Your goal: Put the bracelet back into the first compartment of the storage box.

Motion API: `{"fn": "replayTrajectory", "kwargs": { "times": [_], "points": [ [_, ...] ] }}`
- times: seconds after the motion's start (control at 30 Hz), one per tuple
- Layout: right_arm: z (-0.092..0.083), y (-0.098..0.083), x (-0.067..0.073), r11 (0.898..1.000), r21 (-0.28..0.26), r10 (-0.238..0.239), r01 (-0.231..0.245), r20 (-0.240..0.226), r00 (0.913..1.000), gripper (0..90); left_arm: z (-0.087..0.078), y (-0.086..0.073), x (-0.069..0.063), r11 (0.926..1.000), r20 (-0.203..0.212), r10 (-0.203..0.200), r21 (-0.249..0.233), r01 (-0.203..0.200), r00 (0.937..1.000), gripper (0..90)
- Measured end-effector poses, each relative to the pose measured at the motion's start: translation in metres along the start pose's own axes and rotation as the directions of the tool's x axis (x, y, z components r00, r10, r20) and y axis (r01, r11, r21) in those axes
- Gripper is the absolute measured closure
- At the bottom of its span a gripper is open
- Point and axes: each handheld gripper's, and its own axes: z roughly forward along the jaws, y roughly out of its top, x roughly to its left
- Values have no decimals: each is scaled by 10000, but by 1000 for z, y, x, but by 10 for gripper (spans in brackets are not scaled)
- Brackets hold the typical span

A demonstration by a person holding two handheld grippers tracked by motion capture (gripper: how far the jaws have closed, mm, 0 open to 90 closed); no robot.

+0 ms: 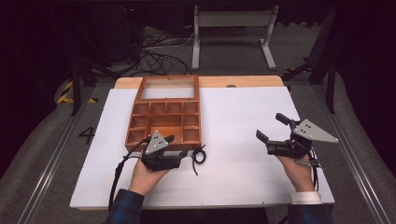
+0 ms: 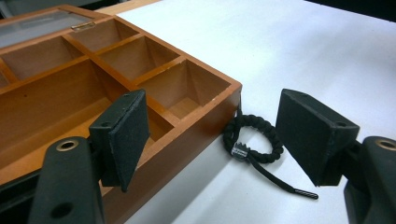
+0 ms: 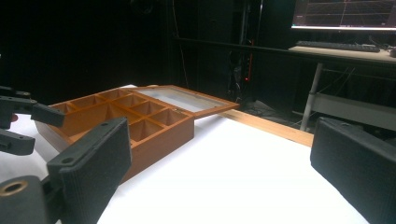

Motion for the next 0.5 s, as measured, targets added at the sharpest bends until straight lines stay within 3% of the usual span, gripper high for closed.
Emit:
{"fn": "replayTrajectory", "kwargs": {
  "times": [0.43,0.5],
  "points": [
    [0,0,0,10000,36,-5,6,-28,10000,58,12,-3,-6,9989,368,-44,471,27,9993,283],
    [0,0,0,10000,42,-1,1,-31,10000,58,14,-4,-7,9986,339,96,517,-113,9994,289]
  ]
}}
